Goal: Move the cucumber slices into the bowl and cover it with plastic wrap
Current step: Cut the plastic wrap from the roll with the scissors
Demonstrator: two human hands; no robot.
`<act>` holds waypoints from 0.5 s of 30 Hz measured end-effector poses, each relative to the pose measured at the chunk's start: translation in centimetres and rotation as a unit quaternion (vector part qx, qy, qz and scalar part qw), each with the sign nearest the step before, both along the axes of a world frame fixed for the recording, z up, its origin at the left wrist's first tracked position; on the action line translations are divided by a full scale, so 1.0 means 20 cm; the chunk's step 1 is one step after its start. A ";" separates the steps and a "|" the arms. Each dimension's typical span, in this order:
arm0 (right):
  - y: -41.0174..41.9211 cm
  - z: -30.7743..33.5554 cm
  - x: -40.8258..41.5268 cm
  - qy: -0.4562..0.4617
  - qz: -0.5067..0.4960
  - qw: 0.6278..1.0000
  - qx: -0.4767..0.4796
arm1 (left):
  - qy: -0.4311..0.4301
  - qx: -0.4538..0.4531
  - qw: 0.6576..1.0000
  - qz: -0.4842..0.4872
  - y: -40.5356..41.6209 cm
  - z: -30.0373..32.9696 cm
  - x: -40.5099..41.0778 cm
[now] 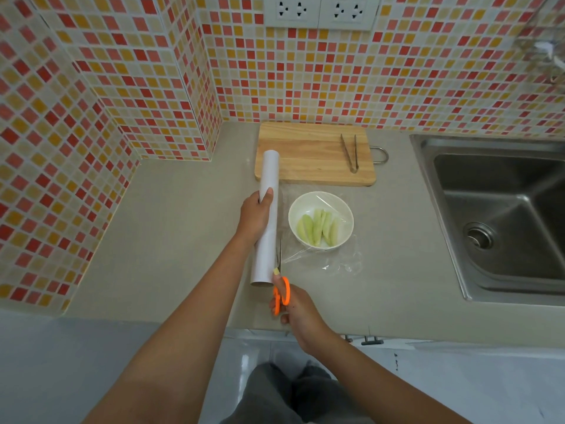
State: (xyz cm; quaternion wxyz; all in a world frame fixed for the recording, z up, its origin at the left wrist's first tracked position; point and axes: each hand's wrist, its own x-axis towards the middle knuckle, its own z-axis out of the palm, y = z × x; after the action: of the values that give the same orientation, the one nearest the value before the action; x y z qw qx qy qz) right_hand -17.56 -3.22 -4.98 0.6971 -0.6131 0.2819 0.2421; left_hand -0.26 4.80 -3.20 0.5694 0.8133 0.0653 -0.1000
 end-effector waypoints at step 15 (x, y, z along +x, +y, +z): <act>-0.02 0.03 0.08 -0.010 -0.025 1.000 -0.004 | -0.008 0.021 1.000 -0.001 0.00 0.00 -0.02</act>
State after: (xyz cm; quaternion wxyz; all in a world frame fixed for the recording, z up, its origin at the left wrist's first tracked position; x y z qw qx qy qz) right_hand -15.92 -3.59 -4.38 0.7034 -0.6110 0.2911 0.2170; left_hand -0.61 4.87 -3.22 0.5527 0.8258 0.0620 -0.0929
